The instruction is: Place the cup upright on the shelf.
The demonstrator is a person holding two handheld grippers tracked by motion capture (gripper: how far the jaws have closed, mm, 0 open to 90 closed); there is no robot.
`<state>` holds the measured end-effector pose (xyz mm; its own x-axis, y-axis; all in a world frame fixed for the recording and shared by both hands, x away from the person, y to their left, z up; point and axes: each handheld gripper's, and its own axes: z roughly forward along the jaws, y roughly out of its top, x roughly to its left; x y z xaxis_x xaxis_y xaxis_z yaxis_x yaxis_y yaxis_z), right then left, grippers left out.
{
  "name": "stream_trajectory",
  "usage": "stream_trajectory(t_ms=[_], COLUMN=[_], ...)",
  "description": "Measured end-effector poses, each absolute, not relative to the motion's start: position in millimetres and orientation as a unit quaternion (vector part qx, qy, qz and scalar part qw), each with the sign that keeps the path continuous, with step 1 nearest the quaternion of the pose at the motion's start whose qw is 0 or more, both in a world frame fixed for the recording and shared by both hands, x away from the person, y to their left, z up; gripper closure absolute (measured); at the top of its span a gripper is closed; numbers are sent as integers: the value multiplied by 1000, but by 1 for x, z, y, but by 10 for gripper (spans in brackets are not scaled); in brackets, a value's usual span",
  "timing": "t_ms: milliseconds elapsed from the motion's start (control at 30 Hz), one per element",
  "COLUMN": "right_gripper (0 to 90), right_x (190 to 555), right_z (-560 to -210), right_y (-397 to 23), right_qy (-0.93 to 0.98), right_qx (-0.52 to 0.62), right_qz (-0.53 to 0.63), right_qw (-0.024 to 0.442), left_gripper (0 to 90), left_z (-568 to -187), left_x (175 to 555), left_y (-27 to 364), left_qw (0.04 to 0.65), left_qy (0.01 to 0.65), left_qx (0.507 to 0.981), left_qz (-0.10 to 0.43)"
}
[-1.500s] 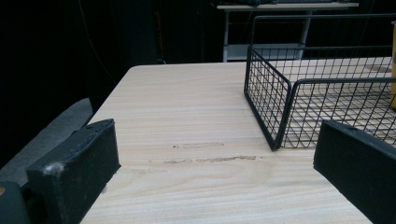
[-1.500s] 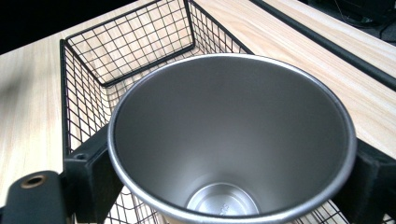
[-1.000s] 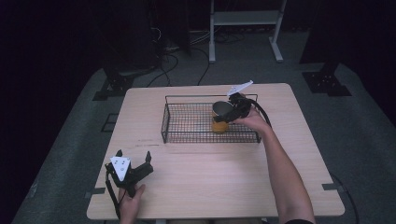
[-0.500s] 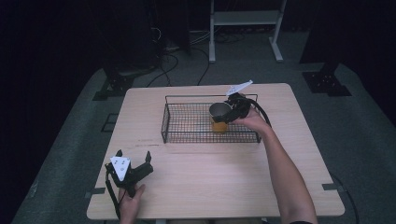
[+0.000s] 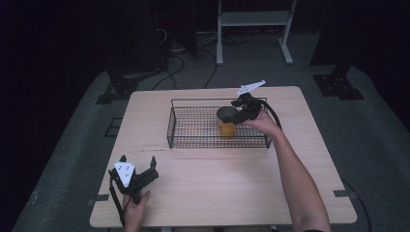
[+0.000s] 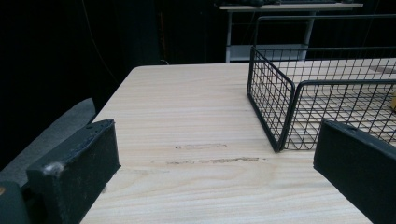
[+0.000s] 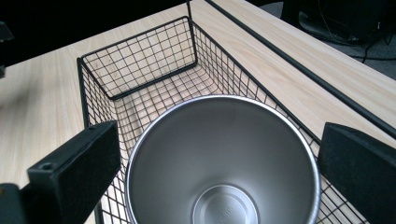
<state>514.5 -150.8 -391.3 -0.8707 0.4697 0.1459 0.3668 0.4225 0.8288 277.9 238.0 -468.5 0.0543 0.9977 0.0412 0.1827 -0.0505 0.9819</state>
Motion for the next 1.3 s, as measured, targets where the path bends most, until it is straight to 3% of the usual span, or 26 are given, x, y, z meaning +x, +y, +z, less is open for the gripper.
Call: stream_trajectory(t_ms=[1300], right_gripper=[0], right_x=[471], right_z=[-350], right_y=[-194], right_qy=[815], right_qx=[217], right_qz=[535], right_qw=[56], left_gripper=[0], left_z=[-469], left_x=[277], left_y=[237], left_qw=[449], left_qy=[515], left_qx=[572], left_qz=[454])
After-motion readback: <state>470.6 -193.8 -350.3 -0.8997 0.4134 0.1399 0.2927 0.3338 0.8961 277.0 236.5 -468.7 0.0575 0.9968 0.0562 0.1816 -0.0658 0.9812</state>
